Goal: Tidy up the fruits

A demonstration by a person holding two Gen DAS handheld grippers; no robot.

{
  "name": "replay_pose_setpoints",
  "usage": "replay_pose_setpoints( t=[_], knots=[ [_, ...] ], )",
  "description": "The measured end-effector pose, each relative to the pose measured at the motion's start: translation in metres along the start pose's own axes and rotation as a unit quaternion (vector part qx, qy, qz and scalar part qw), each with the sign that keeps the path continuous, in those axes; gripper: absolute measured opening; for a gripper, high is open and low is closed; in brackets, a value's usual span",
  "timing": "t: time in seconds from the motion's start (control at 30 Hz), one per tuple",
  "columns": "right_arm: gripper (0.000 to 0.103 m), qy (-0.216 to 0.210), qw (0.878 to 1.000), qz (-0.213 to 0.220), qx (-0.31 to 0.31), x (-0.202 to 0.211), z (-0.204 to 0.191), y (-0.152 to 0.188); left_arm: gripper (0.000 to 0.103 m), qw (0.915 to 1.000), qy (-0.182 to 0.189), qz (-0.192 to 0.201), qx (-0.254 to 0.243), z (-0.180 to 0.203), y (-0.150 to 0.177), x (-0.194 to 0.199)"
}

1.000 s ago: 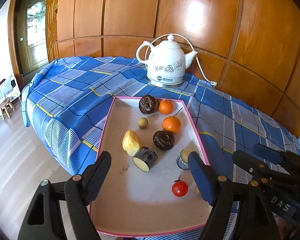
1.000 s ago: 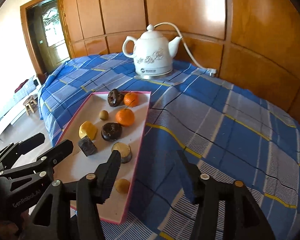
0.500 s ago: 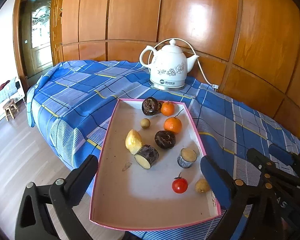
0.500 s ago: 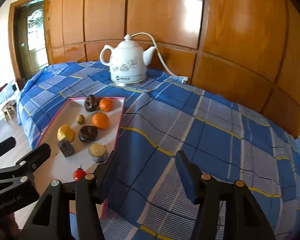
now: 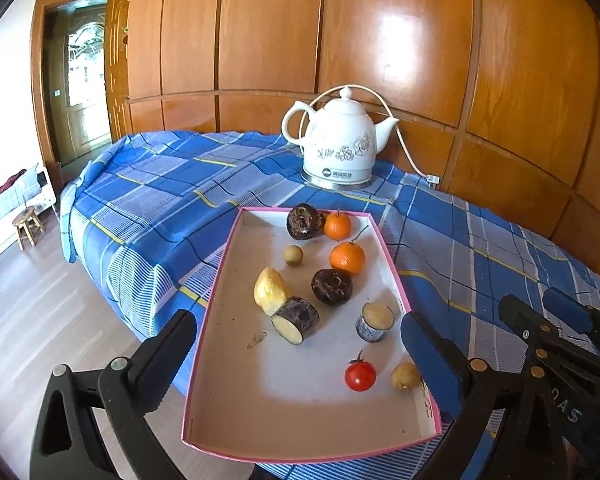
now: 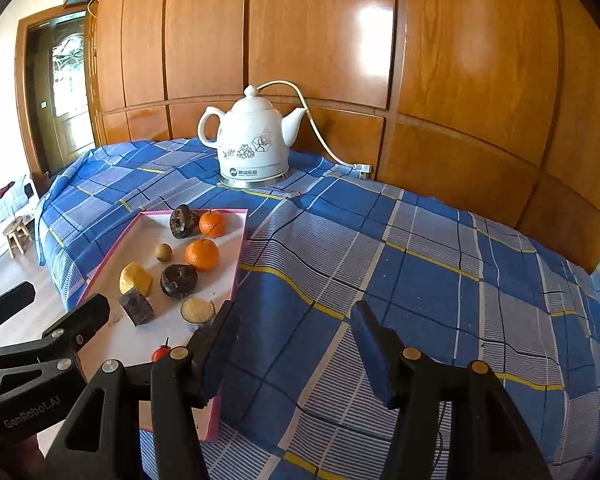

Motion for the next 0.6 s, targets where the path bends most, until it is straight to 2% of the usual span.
replay_pose_setpoints(
  t=[0.6],
  knots=[
    [0.058,0.003,1.0,0.001,0.005,0.0008,-0.0055,0.0009,0.103,0.9997,-0.018,0.016,0.009,-0.0057,0.0,0.0034]
  ],
)
Point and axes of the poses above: each gripper's, at about its wrist camera, not at the fingertips, and x roughly against the way its jaws point, z to its right, y to its underside, the point moved 5 cm from there along -x, roughly the way its jaws point, and after that the axes turned 14 degrees about -y, right-handed, at the moved point
